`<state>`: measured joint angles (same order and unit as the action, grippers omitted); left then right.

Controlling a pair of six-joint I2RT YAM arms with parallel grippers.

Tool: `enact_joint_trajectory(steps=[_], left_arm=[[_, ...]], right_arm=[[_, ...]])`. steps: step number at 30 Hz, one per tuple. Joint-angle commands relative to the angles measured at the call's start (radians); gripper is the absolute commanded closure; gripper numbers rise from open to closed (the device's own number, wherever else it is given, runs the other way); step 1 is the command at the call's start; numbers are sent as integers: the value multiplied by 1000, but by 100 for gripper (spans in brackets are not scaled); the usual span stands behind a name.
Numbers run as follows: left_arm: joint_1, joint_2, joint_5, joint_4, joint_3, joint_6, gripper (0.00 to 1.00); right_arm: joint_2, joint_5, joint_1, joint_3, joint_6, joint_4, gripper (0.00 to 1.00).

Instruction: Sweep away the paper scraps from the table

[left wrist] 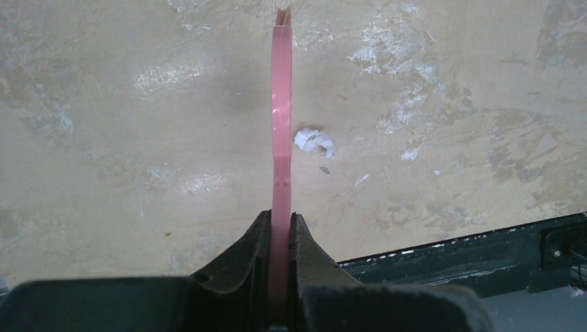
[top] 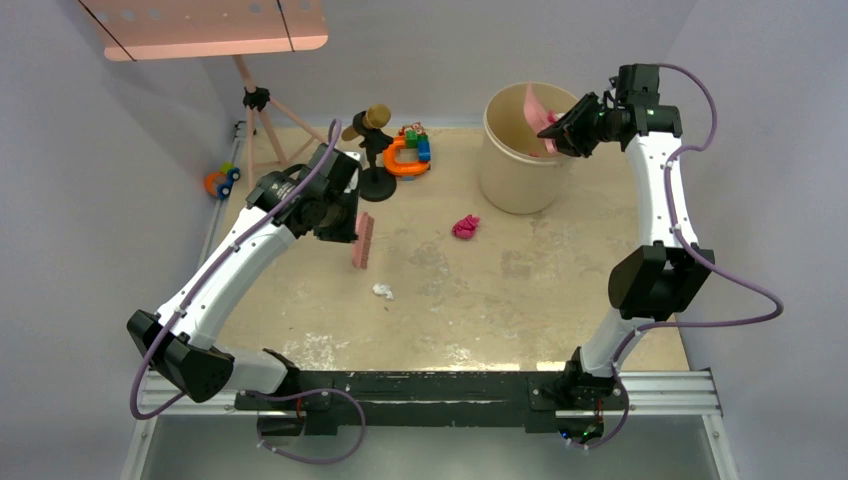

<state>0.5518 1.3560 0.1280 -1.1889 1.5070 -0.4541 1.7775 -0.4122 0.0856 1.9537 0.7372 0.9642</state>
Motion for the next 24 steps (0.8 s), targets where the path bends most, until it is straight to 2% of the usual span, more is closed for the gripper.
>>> enact_joint_trajectory(steps=[1,7,13,19,24], left_arm=[[-4,-5,-8,40,5,-12,100],[-4,-5,-11,40,9,-11,100],[-4,-6,-22,46,9,1,100],[-4,-13,-44,58,10,5,100],[-4,-16,-46,58,8,5,100]], right_arm=[[-45,-203,5,-32,80,-129,100],[-86,-341,14,-178,203,-327,100],[-135,-403,25,-267,266,-480,100],[-210,-532,33,-434,416,-861,100],[-239,-553,42,-579,461,-1023,100]])
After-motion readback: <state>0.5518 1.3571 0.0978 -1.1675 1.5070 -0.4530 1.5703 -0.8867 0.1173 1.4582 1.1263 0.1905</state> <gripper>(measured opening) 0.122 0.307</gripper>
